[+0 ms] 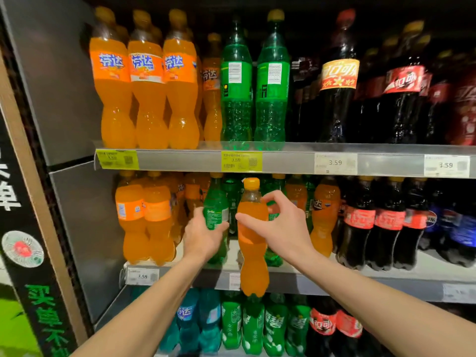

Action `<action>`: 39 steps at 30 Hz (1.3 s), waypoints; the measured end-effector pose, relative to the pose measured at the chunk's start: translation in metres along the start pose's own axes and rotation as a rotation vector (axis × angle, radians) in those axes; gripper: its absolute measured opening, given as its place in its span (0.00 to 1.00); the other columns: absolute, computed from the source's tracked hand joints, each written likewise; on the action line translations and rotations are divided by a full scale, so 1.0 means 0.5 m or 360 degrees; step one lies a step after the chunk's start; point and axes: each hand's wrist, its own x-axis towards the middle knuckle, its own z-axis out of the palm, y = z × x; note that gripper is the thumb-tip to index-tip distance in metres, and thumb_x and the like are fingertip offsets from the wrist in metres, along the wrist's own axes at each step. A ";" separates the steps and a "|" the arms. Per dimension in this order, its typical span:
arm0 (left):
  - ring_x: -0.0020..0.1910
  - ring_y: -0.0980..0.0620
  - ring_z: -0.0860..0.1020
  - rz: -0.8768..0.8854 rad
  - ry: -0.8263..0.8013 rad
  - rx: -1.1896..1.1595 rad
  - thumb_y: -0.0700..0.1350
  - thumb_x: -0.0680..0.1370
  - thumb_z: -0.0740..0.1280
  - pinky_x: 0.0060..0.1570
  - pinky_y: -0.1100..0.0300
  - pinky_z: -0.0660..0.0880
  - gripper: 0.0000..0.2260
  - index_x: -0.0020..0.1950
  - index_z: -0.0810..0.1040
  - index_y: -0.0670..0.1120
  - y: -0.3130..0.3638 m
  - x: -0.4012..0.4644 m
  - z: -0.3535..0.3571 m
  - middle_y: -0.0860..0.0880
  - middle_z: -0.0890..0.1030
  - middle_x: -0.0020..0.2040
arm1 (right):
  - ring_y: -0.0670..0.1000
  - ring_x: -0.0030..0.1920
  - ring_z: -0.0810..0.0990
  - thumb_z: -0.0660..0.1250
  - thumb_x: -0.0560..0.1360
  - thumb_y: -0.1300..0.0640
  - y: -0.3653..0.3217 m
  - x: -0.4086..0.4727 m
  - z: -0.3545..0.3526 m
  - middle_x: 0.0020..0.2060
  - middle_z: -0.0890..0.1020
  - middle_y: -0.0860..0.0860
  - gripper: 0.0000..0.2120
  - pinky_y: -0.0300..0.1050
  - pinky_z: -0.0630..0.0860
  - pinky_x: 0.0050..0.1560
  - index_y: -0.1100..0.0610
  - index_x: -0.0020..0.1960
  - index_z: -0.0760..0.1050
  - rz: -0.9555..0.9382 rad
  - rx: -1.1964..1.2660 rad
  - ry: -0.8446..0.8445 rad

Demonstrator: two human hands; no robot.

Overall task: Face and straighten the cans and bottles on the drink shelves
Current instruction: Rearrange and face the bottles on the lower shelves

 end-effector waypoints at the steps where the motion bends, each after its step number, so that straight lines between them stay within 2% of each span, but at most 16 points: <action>1: 0.55 0.51 0.78 0.0039 -0.0046 -0.0032 0.50 0.76 0.73 0.54 0.53 0.76 0.23 0.67 0.71 0.47 0.002 -0.002 0.007 0.52 0.79 0.57 | 0.24 0.41 0.75 0.79 0.67 0.40 0.001 0.002 0.002 0.38 0.79 0.38 0.23 0.25 0.71 0.33 0.49 0.54 0.74 0.0001 -0.0017 0.0003; 4: 0.49 0.59 0.73 0.0114 -0.0128 -0.0064 0.48 0.79 0.71 0.47 0.64 0.69 0.20 0.68 0.72 0.47 0.015 -0.009 0.032 0.56 0.75 0.55 | 0.27 0.41 0.77 0.79 0.66 0.39 0.008 0.001 0.003 0.38 0.80 0.38 0.23 0.27 0.73 0.33 0.48 0.52 0.74 0.0011 -0.0043 0.0037; 6: 0.49 0.59 0.72 0.0109 -0.0190 -0.0095 0.47 0.80 0.70 0.47 0.65 0.69 0.19 0.69 0.72 0.46 0.023 -0.011 0.046 0.56 0.76 0.56 | 0.27 0.40 0.77 0.79 0.66 0.39 0.011 -0.001 -0.001 0.37 0.81 0.39 0.23 0.27 0.74 0.33 0.48 0.52 0.74 0.0024 -0.0041 0.0051; 8: 0.58 0.54 0.74 0.0085 -0.0257 -0.0102 0.47 0.79 0.71 0.55 0.59 0.72 0.24 0.73 0.69 0.46 0.030 -0.009 0.052 0.52 0.77 0.65 | 0.27 0.40 0.77 0.79 0.67 0.39 0.012 -0.001 -0.003 0.37 0.81 0.40 0.23 0.27 0.73 0.32 0.49 0.53 0.74 0.0027 -0.0039 0.0055; 11: 0.72 0.46 0.70 0.0012 -0.0387 -0.0121 0.44 0.78 0.72 0.67 0.50 0.71 0.32 0.79 0.62 0.46 0.035 -0.006 0.043 0.45 0.71 0.74 | 0.28 0.41 0.78 0.78 0.67 0.37 0.004 0.001 -0.001 0.40 0.81 0.40 0.23 0.28 0.74 0.32 0.47 0.54 0.74 0.0008 -0.0055 0.0060; 12: 0.70 0.45 0.72 -0.0003 -0.0406 -0.0125 0.44 0.78 0.72 0.65 0.51 0.73 0.31 0.79 0.64 0.46 0.033 -0.004 0.039 0.45 0.73 0.72 | 0.29 0.41 0.78 0.78 0.66 0.37 0.002 0.003 0.001 0.40 0.82 0.39 0.24 0.28 0.75 0.32 0.46 0.54 0.74 0.0001 -0.0052 0.0065; 14: 0.57 0.47 0.80 -0.0016 -0.0355 -0.0159 0.44 0.79 0.69 0.54 0.54 0.79 0.22 0.73 0.72 0.46 0.020 -0.002 0.024 0.45 0.80 0.63 | 0.28 0.41 0.78 0.78 0.66 0.37 -0.006 0.003 0.010 0.39 0.81 0.39 0.24 0.28 0.75 0.32 0.46 0.54 0.74 -0.0011 -0.0025 0.0065; 17: 0.40 0.50 0.80 -0.0043 -0.0190 -0.0239 0.45 0.82 0.62 0.39 0.56 0.78 0.09 0.59 0.79 0.47 0.002 -0.007 -0.019 0.48 0.82 0.46 | 0.26 0.43 0.76 0.78 0.67 0.38 -0.029 -0.001 0.043 0.40 0.79 0.35 0.23 0.27 0.75 0.35 0.46 0.54 0.73 -0.0074 0.0011 0.0032; 19: 0.36 0.51 0.78 -0.0064 -0.0150 -0.0289 0.46 0.84 0.58 0.36 0.57 0.76 0.10 0.53 0.79 0.47 -0.005 -0.012 -0.047 0.49 0.80 0.39 | 0.30 0.43 0.77 0.77 0.68 0.37 -0.046 -0.005 0.073 0.40 0.79 0.35 0.23 0.30 0.76 0.38 0.44 0.55 0.73 -0.0122 0.0023 0.0018; 22: 0.32 0.50 0.78 -0.0058 -0.0056 -0.0333 0.43 0.85 0.56 0.35 0.53 0.78 0.12 0.56 0.79 0.44 -0.019 -0.021 -0.086 0.48 0.80 0.34 | 0.39 0.35 0.80 0.76 0.69 0.35 -0.065 -0.006 0.126 0.38 0.80 0.38 0.24 0.39 0.79 0.41 0.42 0.59 0.71 -0.0189 0.0015 0.0013; 25: 0.38 0.52 0.81 -0.0034 0.0012 -0.0262 0.41 0.83 0.57 0.40 0.54 0.79 0.09 0.61 0.74 0.47 -0.034 -0.030 -0.113 0.50 0.81 0.39 | 0.42 0.35 0.80 0.73 0.71 0.35 -0.067 0.000 0.173 0.35 0.82 0.45 0.28 0.44 0.79 0.43 0.46 0.64 0.71 -0.0186 -0.0012 0.0043; 28: 0.44 0.55 0.78 -0.0056 0.0046 -0.0189 0.41 0.82 0.61 0.43 0.58 0.77 0.07 0.60 0.71 0.47 -0.046 -0.032 -0.125 0.51 0.79 0.45 | 0.44 0.36 0.79 0.71 0.72 0.34 -0.072 0.017 0.219 0.36 0.81 0.46 0.31 0.50 0.80 0.45 0.48 0.68 0.69 -0.0173 -0.0050 0.0066; 30: 0.44 0.53 0.78 -0.0090 0.0082 -0.0159 0.40 0.82 0.61 0.41 0.57 0.76 0.05 0.58 0.71 0.46 -0.053 -0.023 -0.130 0.48 0.79 0.46 | 0.46 0.38 0.79 0.70 0.73 0.34 -0.084 0.028 0.245 0.36 0.80 0.45 0.31 0.50 0.78 0.44 0.49 0.69 0.68 -0.0226 -0.0124 0.0034; 32: 0.49 0.48 0.78 -0.0131 0.0113 -0.0137 0.40 0.82 0.61 0.45 0.55 0.76 0.05 0.57 0.70 0.46 -0.066 -0.008 -0.134 0.48 0.77 0.48 | 0.49 0.41 0.80 0.70 0.74 0.35 -0.091 0.036 0.271 0.39 0.80 0.44 0.30 0.47 0.73 0.42 0.49 0.69 0.68 -0.0263 -0.0220 -0.0026; 36: 0.51 0.51 0.77 -0.0060 0.0011 -0.0005 0.46 0.79 0.69 0.41 0.62 0.71 0.12 0.59 0.69 0.48 -0.105 -0.002 -0.130 0.52 0.76 0.51 | 0.51 0.44 0.82 0.68 0.73 0.32 -0.063 0.036 0.311 0.43 0.82 0.47 0.31 0.51 0.79 0.45 0.48 0.68 0.66 -0.0189 -0.0185 -0.0057; 39: 0.51 0.56 0.76 0.0030 -0.0003 0.0089 0.47 0.78 0.71 0.45 0.65 0.71 0.16 0.60 0.66 0.53 -0.122 -0.002 -0.117 0.56 0.75 0.52 | 0.50 0.43 0.81 0.67 0.71 0.29 -0.050 0.051 0.318 0.45 0.82 0.48 0.33 0.55 0.81 0.47 0.49 0.67 0.66 -0.0105 -0.0090 -0.0021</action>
